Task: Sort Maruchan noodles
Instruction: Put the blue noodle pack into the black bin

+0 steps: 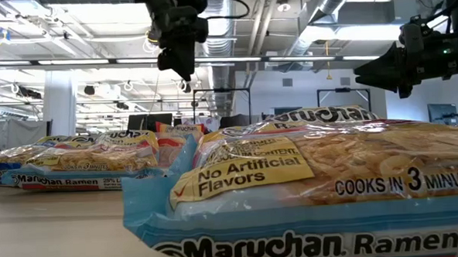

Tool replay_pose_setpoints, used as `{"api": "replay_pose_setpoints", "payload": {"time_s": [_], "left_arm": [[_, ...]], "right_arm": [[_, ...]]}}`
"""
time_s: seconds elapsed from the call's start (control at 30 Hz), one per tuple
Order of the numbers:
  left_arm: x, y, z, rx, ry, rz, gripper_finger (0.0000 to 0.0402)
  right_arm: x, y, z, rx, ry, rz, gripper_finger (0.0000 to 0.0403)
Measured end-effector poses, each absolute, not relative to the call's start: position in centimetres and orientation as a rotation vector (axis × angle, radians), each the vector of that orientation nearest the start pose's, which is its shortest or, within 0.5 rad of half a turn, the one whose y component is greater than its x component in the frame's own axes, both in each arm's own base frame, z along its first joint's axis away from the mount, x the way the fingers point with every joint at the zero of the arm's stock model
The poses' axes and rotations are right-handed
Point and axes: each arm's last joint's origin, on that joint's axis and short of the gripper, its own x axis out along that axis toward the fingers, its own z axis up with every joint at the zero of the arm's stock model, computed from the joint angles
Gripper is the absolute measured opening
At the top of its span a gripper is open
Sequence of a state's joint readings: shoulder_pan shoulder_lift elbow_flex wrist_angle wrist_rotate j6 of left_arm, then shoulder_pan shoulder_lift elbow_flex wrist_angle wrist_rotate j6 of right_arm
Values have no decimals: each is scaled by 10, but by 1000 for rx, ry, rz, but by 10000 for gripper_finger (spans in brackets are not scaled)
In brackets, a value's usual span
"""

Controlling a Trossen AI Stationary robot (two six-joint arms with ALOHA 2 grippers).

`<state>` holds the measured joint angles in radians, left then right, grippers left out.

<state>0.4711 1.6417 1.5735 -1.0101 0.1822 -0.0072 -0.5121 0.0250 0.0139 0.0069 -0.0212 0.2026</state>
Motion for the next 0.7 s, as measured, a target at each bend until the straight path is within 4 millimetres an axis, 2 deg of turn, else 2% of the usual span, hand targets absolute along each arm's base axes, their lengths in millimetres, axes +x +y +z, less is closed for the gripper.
{"api": "replay_pose_setpoints", "payload": {"time_s": [0.2,0.4,0.53,0.7], "left_arm": [[283,111,320,-397,946,265,123],[266,75,327,-368,880,291,123],[252,56,340,-329,790,363,123],[232,36,365,-341,656,357,123]], "right_arm": [[86,-48,167,200,-46,-490,186],[86,-48,171,186,-94,-481,186],[86,-46,183,152,-205,-421,186],[83,-42,199,95,-365,-357,186]]}}
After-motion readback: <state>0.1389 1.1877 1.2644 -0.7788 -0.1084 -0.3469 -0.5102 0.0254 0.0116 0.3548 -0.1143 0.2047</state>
